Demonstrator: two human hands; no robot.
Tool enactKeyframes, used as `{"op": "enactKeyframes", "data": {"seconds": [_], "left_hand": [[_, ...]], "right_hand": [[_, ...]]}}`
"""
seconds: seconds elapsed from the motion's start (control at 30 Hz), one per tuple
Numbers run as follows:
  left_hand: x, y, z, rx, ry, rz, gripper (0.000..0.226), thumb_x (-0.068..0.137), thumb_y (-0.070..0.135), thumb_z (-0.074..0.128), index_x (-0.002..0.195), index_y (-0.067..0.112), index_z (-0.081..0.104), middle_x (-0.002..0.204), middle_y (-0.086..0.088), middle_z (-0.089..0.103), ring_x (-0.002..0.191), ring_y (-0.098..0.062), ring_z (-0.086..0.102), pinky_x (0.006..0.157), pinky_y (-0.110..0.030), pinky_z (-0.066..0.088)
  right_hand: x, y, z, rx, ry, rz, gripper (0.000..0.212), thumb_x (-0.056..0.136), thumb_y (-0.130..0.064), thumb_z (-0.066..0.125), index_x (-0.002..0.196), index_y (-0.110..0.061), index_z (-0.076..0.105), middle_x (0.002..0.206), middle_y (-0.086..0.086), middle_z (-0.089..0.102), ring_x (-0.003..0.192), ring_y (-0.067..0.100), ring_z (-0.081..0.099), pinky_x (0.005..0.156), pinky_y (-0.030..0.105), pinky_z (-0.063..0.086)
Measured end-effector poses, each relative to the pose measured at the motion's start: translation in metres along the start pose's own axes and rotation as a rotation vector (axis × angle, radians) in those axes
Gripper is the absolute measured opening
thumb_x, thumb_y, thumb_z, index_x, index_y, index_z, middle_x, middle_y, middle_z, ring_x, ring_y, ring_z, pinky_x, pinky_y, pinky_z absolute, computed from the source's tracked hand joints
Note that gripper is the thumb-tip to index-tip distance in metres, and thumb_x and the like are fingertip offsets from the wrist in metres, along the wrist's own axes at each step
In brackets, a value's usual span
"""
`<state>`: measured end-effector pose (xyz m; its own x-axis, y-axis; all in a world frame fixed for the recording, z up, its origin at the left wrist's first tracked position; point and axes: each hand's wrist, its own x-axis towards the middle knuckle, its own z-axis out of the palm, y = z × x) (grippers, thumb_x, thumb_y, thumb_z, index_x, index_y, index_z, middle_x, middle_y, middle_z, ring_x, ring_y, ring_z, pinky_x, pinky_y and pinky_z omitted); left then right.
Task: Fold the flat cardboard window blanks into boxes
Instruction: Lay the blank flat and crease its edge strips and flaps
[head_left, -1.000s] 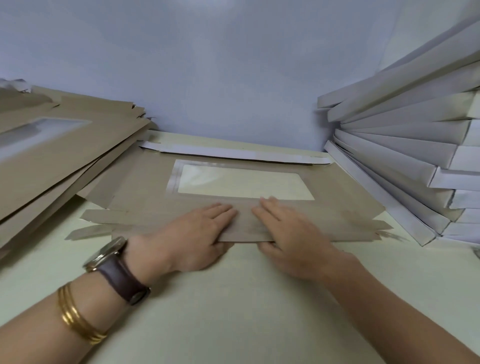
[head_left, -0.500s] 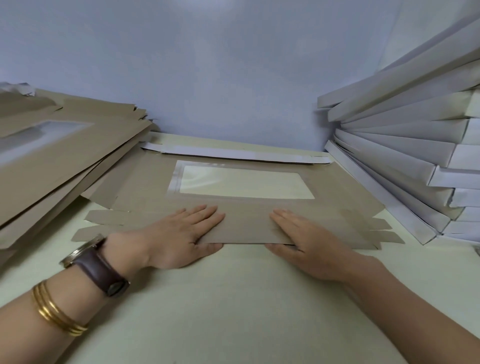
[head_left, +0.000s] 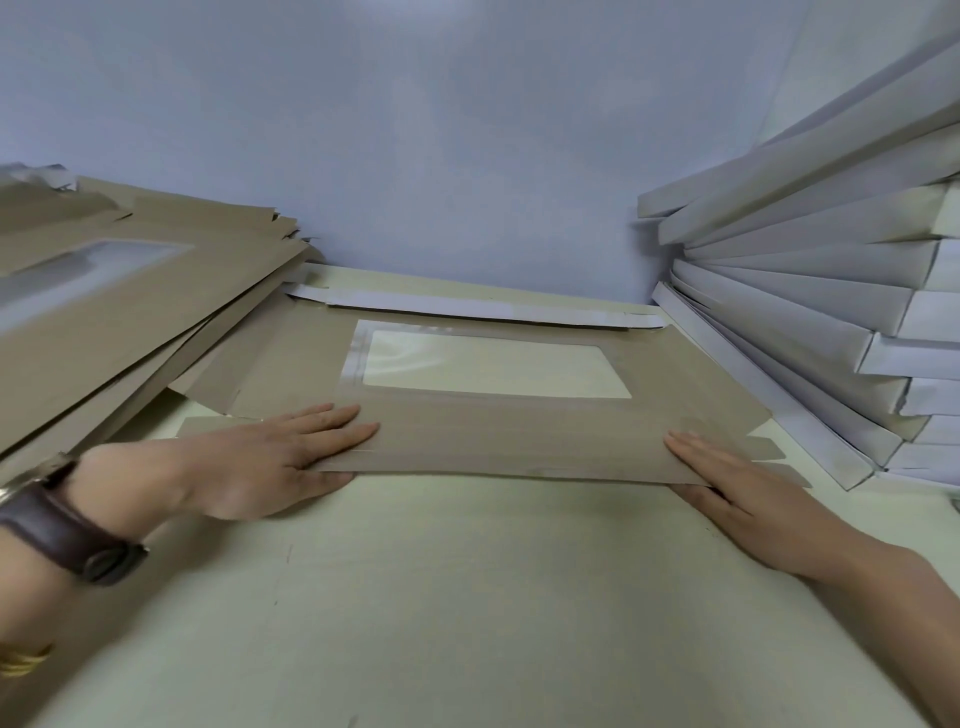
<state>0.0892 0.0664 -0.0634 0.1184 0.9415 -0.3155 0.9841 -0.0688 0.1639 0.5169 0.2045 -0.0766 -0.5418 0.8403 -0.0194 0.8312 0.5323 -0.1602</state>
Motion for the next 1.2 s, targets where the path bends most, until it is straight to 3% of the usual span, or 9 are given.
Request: {"op": "enactKeyframes", "data": {"seconds": [0.1, 0.2, 0.37, 0.53, 0.67, 0.83, 0.97, 1.07, 1.2], "left_hand": [[-0.004, -0.007, 0.002, -0.03, 0.024, 0.004, 0.059, 0.101, 0.046, 0.024, 0.147, 0.04, -0.012, 0.157, 0.017, -0.018, 0.142, 0.001, -0.018, 0.111, -0.015, -0.011], [-0.008, -0.01, 0.0, -0.106, 0.08, 0.034, 0.055, 0.099, 0.047, 0.03, 0.148, 0.045, 0.005, 0.158, 0.019, -0.007, 0.143, 0.003, -0.01, 0.114, -0.015, -0.004], [-0.013, -0.015, -0.004, -0.15, 0.287, 0.064, 0.045, 0.091, 0.047, 0.051, 0.136, 0.039, 0.049, 0.151, 0.014, 0.034, 0.135, 0.012, 0.018, 0.092, 0.01, 0.005], [-0.012, -0.011, -0.003, -0.073, 0.312, 0.034, 0.052, 0.087, 0.059, 0.048, 0.136, 0.041, 0.049, 0.151, 0.015, 0.036, 0.14, 0.005, 0.024, 0.093, 0.005, 0.01], [-0.013, -0.008, -0.005, -0.115, 0.31, 0.041, 0.061, 0.082, 0.061, 0.032, 0.134, 0.036, 0.054, 0.148, 0.015, 0.041, 0.138, 0.005, 0.027, 0.088, 0.01, 0.008], [-0.015, -0.006, -0.01, -0.155, 0.384, -0.013, 0.055, 0.086, 0.056, 0.035, 0.114, 0.024, 0.07, 0.132, 0.012, 0.059, 0.123, -0.008, 0.052, 0.099, -0.012, 0.033], [-0.009, -0.013, -0.01, -0.18, 0.471, -0.155, 0.048, 0.088, 0.057, 0.049, 0.092, 0.015, 0.072, 0.093, -0.003, 0.072, 0.09, -0.021, 0.063, 0.083, -0.037, 0.049], [-0.002, -0.016, -0.008, -0.12, 0.55, -0.241, 0.053, 0.088, 0.054, 0.054, 0.083, 0.003, 0.065, 0.08, -0.013, 0.068, 0.076, -0.025, 0.06, 0.07, -0.037, 0.048], [0.002, -0.013, -0.009, -0.116, 0.63, -0.237, 0.036, 0.087, 0.046, 0.061, 0.065, 0.019, 0.053, 0.062, 0.001, 0.054, 0.062, -0.013, 0.05, 0.052, -0.031, 0.034]], "right_hand": [[-0.001, 0.007, 0.001, 0.013, 0.01, 0.002, 0.055, 0.101, -0.038, 0.038, 0.152, -0.028, 0.021, 0.147, -0.027, 0.007, 0.134, -0.013, 0.004, 0.095, -0.008, -0.006], [-0.002, 0.007, 0.003, 0.059, 0.049, -0.021, 0.052, 0.1, -0.035, 0.044, 0.149, -0.031, 0.029, 0.151, -0.024, 0.017, 0.136, -0.013, 0.008, 0.1, -0.003, 0.002], [-0.006, 0.004, 0.0, 0.104, 0.124, -0.07, 0.045, 0.095, -0.037, 0.052, 0.139, -0.04, 0.045, 0.147, -0.023, 0.033, 0.135, -0.013, 0.02, 0.103, 0.001, 0.012], [-0.007, 0.001, -0.002, 0.03, 0.114, -0.051, 0.06, 0.084, -0.061, 0.038, 0.14, -0.042, 0.042, 0.142, -0.03, 0.03, 0.128, -0.017, 0.02, 0.098, 0.0, 0.012], [-0.007, 0.002, -0.001, 0.01, 0.135, -0.055, 0.058, 0.086, -0.059, 0.033, 0.138, -0.039, 0.047, 0.138, -0.027, 0.039, 0.12, -0.013, 0.03, 0.096, 0.005, 0.021], [0.002, 0.001, -0.015, 0.042, 0.148, -0.097, 0.042, 0.088, -0.056, 0.031, 0.103, -0.034, 0.064, 0.102, -0.021, 0.057, 0.096, 0.002, 0.052, 0.084, 0.021, 0.038], [0.018, 0.005, -0.029, 0.051, 0.143, -0.06, 0.042, 0.093, -0.05, 0.041, 0.069, -0.017, 0.049, 0.061, -0.006, 0.049, 0.061, 0.013, 0.046, 0.06, 0.026, 0.036], [0.031, 0.009, -0.036, 0.079, 0.143, -0.003, 0.023, 0.095, -0.034, 0.055, 0.073, -0.027, 0.055, 0.066, -0.005, 0.057, 0.067, 0.011, 0.052, 0.059, 0.027, 0.037], [0.044, 0.012, -0.033, 0.061, 0.135, 0.057, 0.011, 0.091, -0.038, 0.06, 0.083, -0.031, 0.057, 0.077, -0.007, 0.061, 0.077, 0.009, 0.055, 0.063, 0.031, 0.043]]}}
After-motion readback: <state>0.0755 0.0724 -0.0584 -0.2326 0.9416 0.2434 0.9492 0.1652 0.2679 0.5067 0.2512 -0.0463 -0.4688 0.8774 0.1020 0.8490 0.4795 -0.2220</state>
